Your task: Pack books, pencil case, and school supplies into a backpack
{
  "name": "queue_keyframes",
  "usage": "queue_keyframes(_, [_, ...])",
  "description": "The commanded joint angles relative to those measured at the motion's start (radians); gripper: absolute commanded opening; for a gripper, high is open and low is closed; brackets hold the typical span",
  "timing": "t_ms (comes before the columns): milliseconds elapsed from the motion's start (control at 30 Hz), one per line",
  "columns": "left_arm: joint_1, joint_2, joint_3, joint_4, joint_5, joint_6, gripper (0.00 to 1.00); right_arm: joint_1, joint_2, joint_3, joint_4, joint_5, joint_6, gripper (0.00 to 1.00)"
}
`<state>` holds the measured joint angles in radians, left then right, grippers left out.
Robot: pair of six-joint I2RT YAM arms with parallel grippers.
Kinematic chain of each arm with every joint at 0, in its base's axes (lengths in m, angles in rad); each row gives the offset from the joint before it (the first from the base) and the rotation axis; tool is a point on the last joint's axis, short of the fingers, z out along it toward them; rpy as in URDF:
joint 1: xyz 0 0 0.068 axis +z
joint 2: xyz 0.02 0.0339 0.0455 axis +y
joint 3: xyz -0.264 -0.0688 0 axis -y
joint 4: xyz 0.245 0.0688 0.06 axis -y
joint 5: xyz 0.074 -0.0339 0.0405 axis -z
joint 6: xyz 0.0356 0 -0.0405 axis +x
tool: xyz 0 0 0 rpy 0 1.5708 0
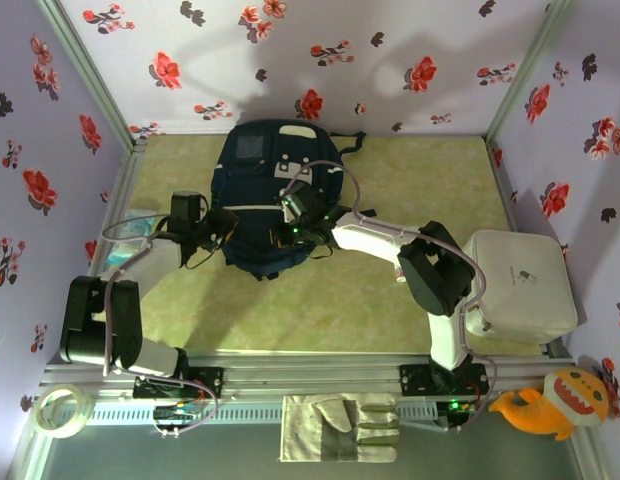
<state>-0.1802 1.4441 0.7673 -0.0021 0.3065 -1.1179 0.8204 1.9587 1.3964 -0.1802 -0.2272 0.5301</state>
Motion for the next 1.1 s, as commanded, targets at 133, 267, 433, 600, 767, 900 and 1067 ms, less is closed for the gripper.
queue_keyframes(133, [0.034,-0.001,0.047,-0.043,-0.065,0.098,0.00,-0.023,-0.126,-0.120,0.068,0.197,0.007,0.00])
queue_keyframes(267, [0.073,-0.008,0.060,-0.089,-0.044,0.157,0.00,-0.081,-0.180,-0.165,0.006,0.244,-0.042,0.00])
queue_keyframes(433, [0.109,0.001,0.087,-0.162,-0.003,0.242,0.00,-0.122,-0.209,-0.146,-0.087,0.318,-0.161,0.00])
queue_keyframes(600, [0.119,0.023,0.127,-0.262,0.020,0.380,0.00,-0.173,-0.167,-0.058,-0.181,0.369,-0.305,0.00])
queue_keyframes(767, [0.123,0.022,0.143,-0.334,0.065,0.555,0.00,-0.224,-0.089,0.035,-0.164,0.475,-0.336,0.00])
queue_keyframes(900, [0.128,0.041,0.169,-0.379,0.099,0.608,0.00,-0.231,-0.046,0.094,-0.115,0.430,-0.287,0.00])
queue_keyframes(1067, [0.133,0.057,0.187,-0.358,0.129,0.551,0.00,-0.225,-0.049,0.077,-0.101,0.317,-0.283,0.12])
